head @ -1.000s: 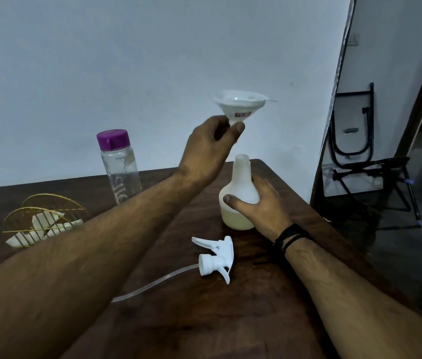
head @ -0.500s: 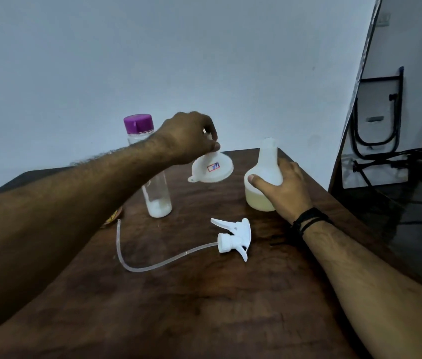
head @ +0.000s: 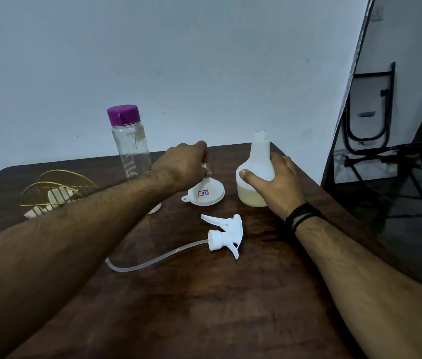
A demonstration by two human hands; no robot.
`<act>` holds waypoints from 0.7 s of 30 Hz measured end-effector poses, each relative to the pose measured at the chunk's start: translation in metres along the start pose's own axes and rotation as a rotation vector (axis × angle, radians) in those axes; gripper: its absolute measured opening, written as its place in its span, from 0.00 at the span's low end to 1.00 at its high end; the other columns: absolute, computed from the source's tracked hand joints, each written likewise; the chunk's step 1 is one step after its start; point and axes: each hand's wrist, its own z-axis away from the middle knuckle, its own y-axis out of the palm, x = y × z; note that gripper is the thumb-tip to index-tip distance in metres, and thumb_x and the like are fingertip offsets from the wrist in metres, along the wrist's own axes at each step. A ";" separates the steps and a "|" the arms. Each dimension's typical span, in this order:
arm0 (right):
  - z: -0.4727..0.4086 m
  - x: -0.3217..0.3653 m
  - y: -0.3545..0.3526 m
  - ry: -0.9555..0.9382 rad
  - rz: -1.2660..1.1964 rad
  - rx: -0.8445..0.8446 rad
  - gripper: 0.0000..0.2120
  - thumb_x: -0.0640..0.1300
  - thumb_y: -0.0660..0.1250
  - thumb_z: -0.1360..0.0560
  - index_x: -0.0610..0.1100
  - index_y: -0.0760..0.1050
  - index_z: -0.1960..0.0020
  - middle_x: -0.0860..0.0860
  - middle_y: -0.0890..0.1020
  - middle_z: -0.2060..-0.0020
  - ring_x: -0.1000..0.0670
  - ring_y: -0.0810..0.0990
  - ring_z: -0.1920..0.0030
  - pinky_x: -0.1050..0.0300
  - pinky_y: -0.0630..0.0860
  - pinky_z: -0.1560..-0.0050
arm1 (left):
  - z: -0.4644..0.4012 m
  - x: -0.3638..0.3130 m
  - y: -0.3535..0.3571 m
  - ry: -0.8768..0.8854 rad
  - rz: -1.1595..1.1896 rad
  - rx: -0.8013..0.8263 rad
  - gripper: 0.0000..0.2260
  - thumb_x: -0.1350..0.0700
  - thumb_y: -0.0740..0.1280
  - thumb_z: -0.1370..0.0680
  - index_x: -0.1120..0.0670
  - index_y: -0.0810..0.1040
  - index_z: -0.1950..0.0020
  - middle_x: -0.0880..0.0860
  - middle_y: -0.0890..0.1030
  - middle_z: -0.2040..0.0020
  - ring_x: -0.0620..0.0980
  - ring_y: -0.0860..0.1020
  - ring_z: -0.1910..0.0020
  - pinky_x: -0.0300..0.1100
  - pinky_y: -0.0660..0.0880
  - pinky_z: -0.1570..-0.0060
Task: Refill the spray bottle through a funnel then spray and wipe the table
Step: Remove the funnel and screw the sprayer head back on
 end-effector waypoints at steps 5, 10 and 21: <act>0.001 0.002 -0.001 -0.001 0.014 0.001 0.28 0.61 0.75 0.27 0.49 0.75 0.32 0.51 0.72 0.41 0.50 0.73 0.43 0.54 0.70 0.41 | -0.002 0.001 0.004 -0.003 0.005 0.017 0.15 0.46 0.70 0.21 0.52 0.73 0.40 0.55 0.80 0.44 0.56 0.78 0.47 0.49 0.76 0.49; 0.002 0.002 -0.001 -0.020 0.006 -0.004 0.31 0.61 0.76 0.27 0.49 0.73 0.29 0.51 0.72 0.40 0.51 0.72 0.42 0.54 0.70 0.40 | -0.004 0.004 0.007 -0.003 -0.002 0.027 0.17 0.45 0.70 0.21 0.52 0.72 0.38 0.56 0.81 0.42 0.56 0.78 0.46 0.49 0.76 0.48; 0.008 0.004 -0.009 0.062 -0.310 -0.197 0.41 0.72 0.65 0.29 0.51 0.64 0.23 0.46 0.68 0.30 0.47 0.73 0.32 0.50 0.73 0.30 | 0.053 -0.033 -0.027 0.253 -0.240 0.196 0.20 0.31 0.61 0.23 0.47 0.75 0.59 0.48 0.79 0.59 0.51 0.79 0.57 0.45 0.76 0.58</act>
